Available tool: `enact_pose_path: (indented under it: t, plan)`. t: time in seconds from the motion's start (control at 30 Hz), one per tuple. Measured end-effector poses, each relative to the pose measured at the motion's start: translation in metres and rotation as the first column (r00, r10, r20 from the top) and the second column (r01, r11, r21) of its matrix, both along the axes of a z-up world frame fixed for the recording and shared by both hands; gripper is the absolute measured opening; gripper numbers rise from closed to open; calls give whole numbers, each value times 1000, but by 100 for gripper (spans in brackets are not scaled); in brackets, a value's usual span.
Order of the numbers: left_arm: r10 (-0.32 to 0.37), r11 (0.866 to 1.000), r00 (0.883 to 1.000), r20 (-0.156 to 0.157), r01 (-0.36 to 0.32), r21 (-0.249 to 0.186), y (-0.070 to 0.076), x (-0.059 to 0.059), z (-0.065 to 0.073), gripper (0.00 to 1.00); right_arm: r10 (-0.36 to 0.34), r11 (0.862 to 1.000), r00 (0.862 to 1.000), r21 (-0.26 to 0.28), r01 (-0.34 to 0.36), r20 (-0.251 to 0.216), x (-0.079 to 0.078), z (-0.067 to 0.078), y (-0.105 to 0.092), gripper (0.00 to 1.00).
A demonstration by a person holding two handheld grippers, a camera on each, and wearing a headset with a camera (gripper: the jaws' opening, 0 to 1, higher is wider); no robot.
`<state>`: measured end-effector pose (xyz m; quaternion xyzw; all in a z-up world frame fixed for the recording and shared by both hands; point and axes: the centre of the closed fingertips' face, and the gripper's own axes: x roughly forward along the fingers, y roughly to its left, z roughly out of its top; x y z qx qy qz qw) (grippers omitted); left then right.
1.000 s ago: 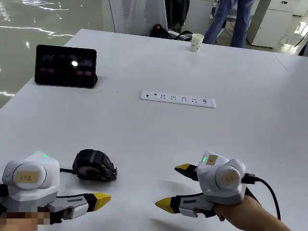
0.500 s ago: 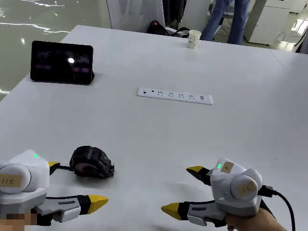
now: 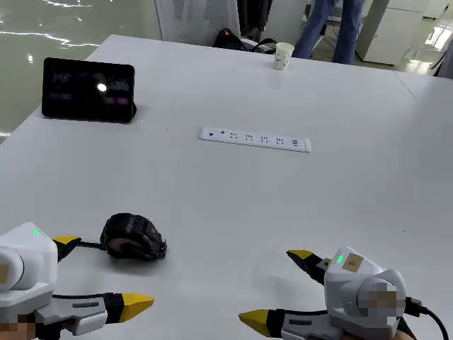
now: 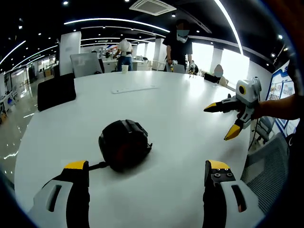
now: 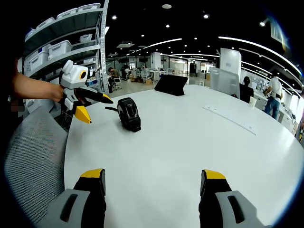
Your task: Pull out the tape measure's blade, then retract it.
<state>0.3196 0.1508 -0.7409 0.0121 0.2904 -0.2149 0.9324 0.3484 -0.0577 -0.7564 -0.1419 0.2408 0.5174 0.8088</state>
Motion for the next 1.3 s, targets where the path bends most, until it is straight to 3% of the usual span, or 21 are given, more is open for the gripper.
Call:
enact_pose_path:
  t: [0.3,0.83,1.3]
  plan:
    - [-15,1000,1000,18,15,7,-2,-4,5,99,-29,999,1000,43,29,3,-4,7,-4,90]
    - [-47,999,997,53,46,8,-5,-8,10,99,-55,996,998,69,55,-6,-7,10,-12,99]
    - [-66,998,995,74,64,28,-6,-6,13,99,-55,996,998,67,56,-7,-9,10,-14,99]
